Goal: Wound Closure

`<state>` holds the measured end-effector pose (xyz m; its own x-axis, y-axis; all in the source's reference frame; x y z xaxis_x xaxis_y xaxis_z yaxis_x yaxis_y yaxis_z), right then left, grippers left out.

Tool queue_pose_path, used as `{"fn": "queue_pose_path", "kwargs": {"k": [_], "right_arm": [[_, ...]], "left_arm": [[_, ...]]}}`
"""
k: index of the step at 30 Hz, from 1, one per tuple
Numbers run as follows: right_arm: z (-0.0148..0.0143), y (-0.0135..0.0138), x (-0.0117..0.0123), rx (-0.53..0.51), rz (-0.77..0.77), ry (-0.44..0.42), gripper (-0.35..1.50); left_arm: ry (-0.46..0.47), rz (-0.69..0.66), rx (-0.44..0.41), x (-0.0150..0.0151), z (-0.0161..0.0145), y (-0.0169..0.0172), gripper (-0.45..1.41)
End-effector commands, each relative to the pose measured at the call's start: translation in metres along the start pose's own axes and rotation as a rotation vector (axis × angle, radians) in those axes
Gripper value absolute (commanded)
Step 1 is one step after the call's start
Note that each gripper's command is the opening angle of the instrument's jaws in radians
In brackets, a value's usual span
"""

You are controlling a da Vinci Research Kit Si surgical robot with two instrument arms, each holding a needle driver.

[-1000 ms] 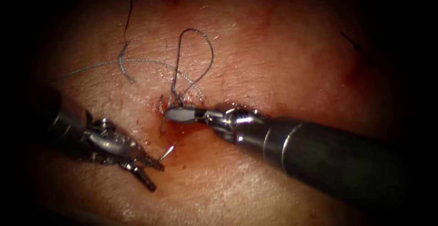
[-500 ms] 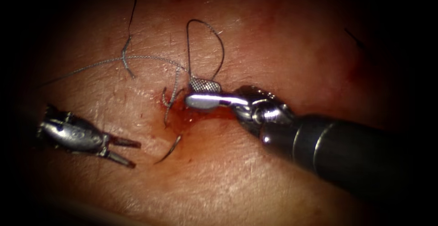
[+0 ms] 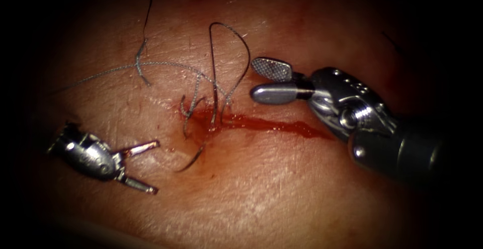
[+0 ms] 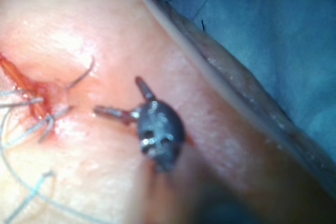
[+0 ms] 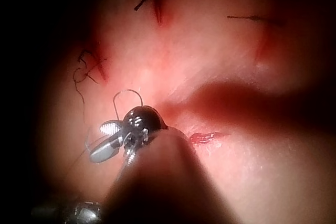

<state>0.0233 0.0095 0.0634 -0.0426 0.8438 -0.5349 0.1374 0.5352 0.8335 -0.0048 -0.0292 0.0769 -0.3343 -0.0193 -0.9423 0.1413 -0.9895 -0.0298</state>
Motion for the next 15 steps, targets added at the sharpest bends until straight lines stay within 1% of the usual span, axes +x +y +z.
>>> {"fn": "queue_pose_path", "kwargs": {"k": [1,4,6,7,8,11,12,15], "right_arm": [[0.0001,0.0000,-0.0013,0.009,-0.008,-0.003,1.33],[-0.0012,-0.0005,-0.0031,-0.015,-0.038,-0.025,1.33],[-0.0018,-0.0005,-0.0043,-0.031,-0.052,-0.057,1.33],[-0.0026,-0.0004,-0.0054,-0.065,-0.062,-0.082,1.33],[-0.0030,-0.0003,-0.0058,-0.082,-0.066,-0.100,1.33],[-0.0041,0.0001,-0.0064,-0.156,-0.123,-0.159,1.33],[-0.0048,0.0004,-0.0064,-0.193,-0.153,-0.192,1.33],[-0.0059,0.0008,-0.0062,-0.224,-0.191,-0.217,1.31]], "left_arm": [[0.005,0.000,-0.002,-0.0003,0.0007,0.0010,1.05],[0.027,0.014,0.015,0.0003,0.0025,0.0005,1.05],[0.032,0.023,0.024,0.0005,0.0031,0.0001,1.05],[0.043,0.027,0.035,0.0007,0.0034,-0.0002,1.03],[0.055,0.038,0.044,0.0008,0.0035,-0.0004,1.03],[0.081,0.054,0.055,0.0010,0.0031,-0.0008,0.99],[0.087,0.065,0.060,0.0011,0.0028,-0.0009,0.98],[0.099,0.074,0.070,0.0014,0.0024,-0.0010,0.93]]}}
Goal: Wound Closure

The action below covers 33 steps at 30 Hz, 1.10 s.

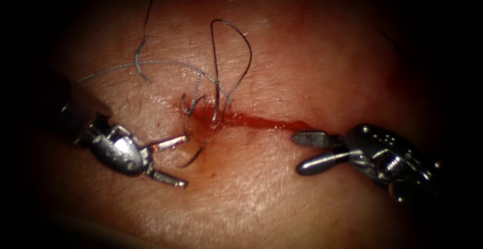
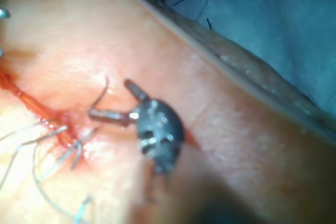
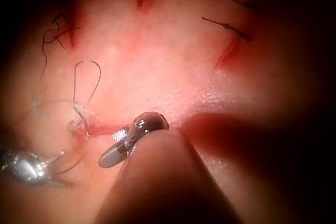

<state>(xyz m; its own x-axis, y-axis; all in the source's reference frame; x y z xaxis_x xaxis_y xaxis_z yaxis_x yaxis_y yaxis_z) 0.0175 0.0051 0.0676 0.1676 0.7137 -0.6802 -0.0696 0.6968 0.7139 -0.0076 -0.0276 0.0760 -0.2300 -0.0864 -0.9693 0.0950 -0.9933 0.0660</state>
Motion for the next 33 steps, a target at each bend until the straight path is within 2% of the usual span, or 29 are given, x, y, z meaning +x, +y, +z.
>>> {"fn": "queue_pose_path", "kwargs": {"k": [1,6,14,17,22,24,28,30,33], "right_arm": [[0.0002,0.0006,-0.0006,-0.017,-0.010,0.000,1.31],[0.0000,0.0011,-0.0012,-0.057,-0.026,-0.003,1.30],[0.0010,0.0007,-0.0016,-0.063,-0.041,-0.005,1.30],[0.0015,0.0008,-0.0019,-0.068,-0.044,-0.005,1.30],[0.0020,0.0009,-0.0019,-0.073,-0.044,-0.004,1.30],[0.0019,0.0009,-0.0018,-0.073,-0.043,-0.004,1.30],[0.0019,0.0009,-0.0018,-0.078,-0.042,-0.006,1.30],[0.0019,0.0009,-0.0018,-0.079,-0.041,-0.003,1.28],[0.0018,0.0009,-0.0017,-0.080,-0.040,0.000,1.26]], "left_arm": [[0.003,-0.002,0.003,-0.0001,0.0002,0.0009,0.91],[0.003,0.019,0.023,0.0006,0.0016,0.0002,0.88],[0.010,0.024,0.016,-0.0004,0.0022,-0.0007,0.88],[0.025,0.039,0.014,0.0001,0.0026,-0.0007,0.78],[0.029,0.043,0.011,0.0004,0.0035,-0.0009,0.73],[0.032,0.044,0.008,0.0004,0.0037,-0.0009,0.61],[0.036,0.050,0.004,0.0005,0.0035,-0.0009,-0.03],[0.040,0.050,0.004,0.0007,0.0034,-0.0008,-0.43],[0.040,0.055,-0.021,0.0011,0.0032,-0.0006,-0.45]]}}
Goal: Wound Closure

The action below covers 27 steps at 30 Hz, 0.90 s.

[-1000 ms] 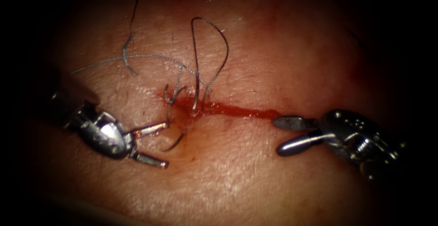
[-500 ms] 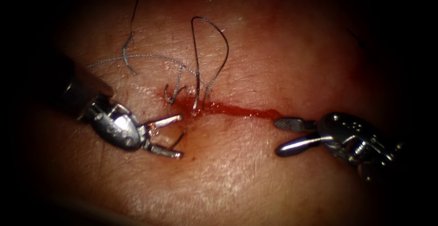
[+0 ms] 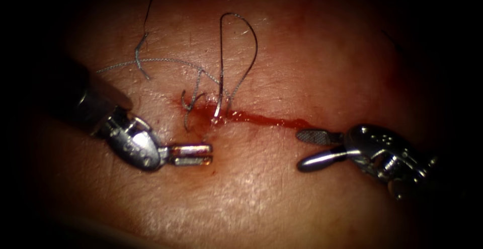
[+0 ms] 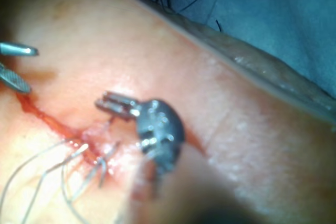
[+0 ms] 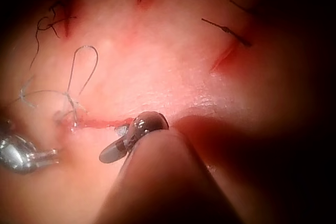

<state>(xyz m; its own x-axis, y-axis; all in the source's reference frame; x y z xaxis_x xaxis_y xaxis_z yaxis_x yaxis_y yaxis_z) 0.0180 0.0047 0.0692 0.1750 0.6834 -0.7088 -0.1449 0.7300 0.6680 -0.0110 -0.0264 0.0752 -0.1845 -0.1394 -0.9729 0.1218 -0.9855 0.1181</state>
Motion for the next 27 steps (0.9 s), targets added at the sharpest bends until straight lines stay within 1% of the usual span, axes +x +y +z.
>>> {"fn": "queue_pose_path", "kwargs": {"k": [1,4,6,11,12,16,18,20,23,26,27], "right_arm": [[0.0009,-0.0001,-0.0003,0.004,0.003,0.006,1.26],[0.0008,-0.0003,-0.0002,0.005,0.004,0.009,1.26],[0.0008,-0.0006,-0.0001,0.006,0.005,0.012,1.25],[0.0012,-0.0005,-0.0001,0.009,0.006,0.018,1.25],[0.0013,-0.0006,-0.0002,0.009,0.005,0.021,1.25],[0.0013,-0.0008,-0.0002,0.009,0.005,0.021,1.25],[0.0013,-0.0009,-0.0002,0.015,0.006,0.023,1.23],[0.0015,-0.0009,-0.0002,0.021,0.006,0.023,1.23],[0.0015,-0.0010,-0.0002,0.020,0.006,0.023,1.23],[0.0017,-0.0010,-0.0002,0.019,0.005,0.023,1.23],[0.0017,-0.0010,-0.0002,0.019,0.005,0.026,1.23]], "left_arm": [[-0.002,-0.021,-0.041,0.0001,0.0000,0.0012,-0.45],[0.005,-0.092,-0.090,0.0009,-0.0003,0.0016,-0.45],[0.057,-0.197,-0.158,0.0028,-0.0009,0.0022,-0.45],[0.096,-0.442,-0.230,0.0060,-0.0016,0.0017,-0.45],[0.100,-0.511,-0.253,0.0071,-0.0019,0.0012,-0.45],[0.096,-0.657,-0.314,0.0093,-0.0025,0.0004,-0.45],[0.086,-0.741,-0.371,0.0107,-0.0026,0.0006,-0.45],[0.093,-0.751,-0.403,0.0116,-0.0025,0.0008,-0.45],[0.097,-0.743,-0.426,0.0117,-0.0023,0.0008,-0.45],[0.075,-0.735,-0.375,0.0105,-0.0022,0.0000,-0.45],[0.080,-0.727,-0.394,0.0103,-0.0023,0.0000,-0.45]]}}
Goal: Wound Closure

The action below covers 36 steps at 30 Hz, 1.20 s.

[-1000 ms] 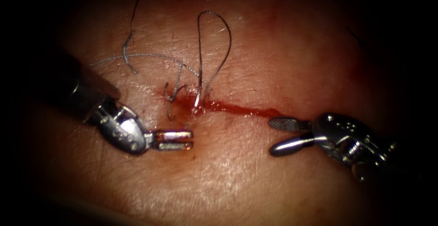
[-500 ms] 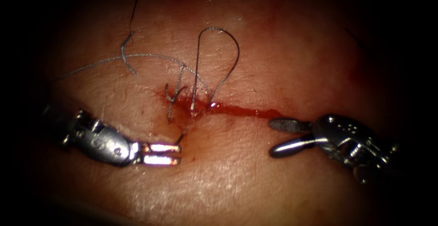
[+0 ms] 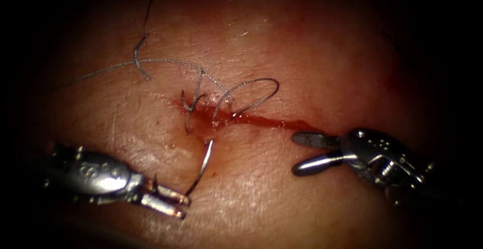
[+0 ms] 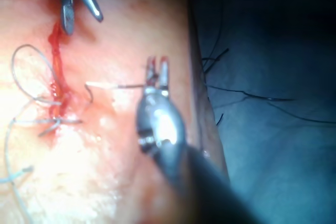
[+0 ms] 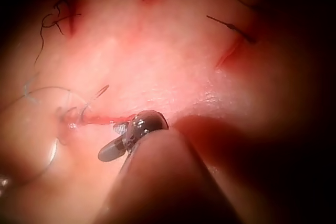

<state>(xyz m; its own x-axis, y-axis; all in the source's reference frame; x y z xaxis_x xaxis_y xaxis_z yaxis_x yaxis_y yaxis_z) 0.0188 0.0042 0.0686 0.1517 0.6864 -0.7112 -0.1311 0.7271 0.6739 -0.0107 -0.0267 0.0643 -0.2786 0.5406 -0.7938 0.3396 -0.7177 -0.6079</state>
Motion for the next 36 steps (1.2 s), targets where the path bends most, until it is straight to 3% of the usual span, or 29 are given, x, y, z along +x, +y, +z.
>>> {"fn": "queue_pose_path", "kwargs": {"k": [1,6,11,14,17,19,20,27,32,36], "right_arm": [[0.0011,0.0000,-0.0005,0.004,0.002,0.003,1.23],[0.0013,-0.0003,-0.0006,0.016,0.001,0.001,1.23],[0.0016,-0.0008,-0.0006,0.029,0.001,0.000,1.23],[0.0019,-0.0013,-0.0006,0.035,0.001,0.000,1.21],[0.0023,-0.0021,-0.0004,0.038,0.003,0.009,1.18],[0.0025,-0.0025,-0.0003,0.037,0.003,0.009,1.18],[0.0027,-0.0028,-0.0002,0.036,-0.002,0.009,1.18],[0.0039,-0.0037,0.0002,0.035,0.019,0.020,1.21],[0.0054,-0.0049,0.0014,-0.009,-0.163,-0.034,1.15],[0.0067,-0.0053,0.0025,-0.111,-0.280,-0.047,1.15]], "left_arm": [[-0.011,-0.002,-0.020,-0.0012,0.0002,0.0004,-0.45],[-0.010,-0.112,-0.041,-0.0010,0.0002,0.0023,-0.45],[-0.001,-0.105,-0.094,0.0011,0.0001,0.0051,-0.45],[0.011,0.019,-0.033,0.0039,-0.0005,0.0058,-0.45],[0.031,0.185,0.077,0.0091,-0.0021,0.0058,-0.45],[0.055,0.221,0.124,0.0110,-0.0028,0.0058,-0.45],[0.089,0.276,0.185,0.0139,-0.0040,0.0056,-0.45],[0.211,0.402,0.358,0.0236,-0.0076,0.0055,-0.45],[0.286,0.437,0.397,0.0294,-0.0084,0.0057,-0.45],[0.337,0.454,0.416,0.0313,-0.0083,0.0058,-0.45]]}}
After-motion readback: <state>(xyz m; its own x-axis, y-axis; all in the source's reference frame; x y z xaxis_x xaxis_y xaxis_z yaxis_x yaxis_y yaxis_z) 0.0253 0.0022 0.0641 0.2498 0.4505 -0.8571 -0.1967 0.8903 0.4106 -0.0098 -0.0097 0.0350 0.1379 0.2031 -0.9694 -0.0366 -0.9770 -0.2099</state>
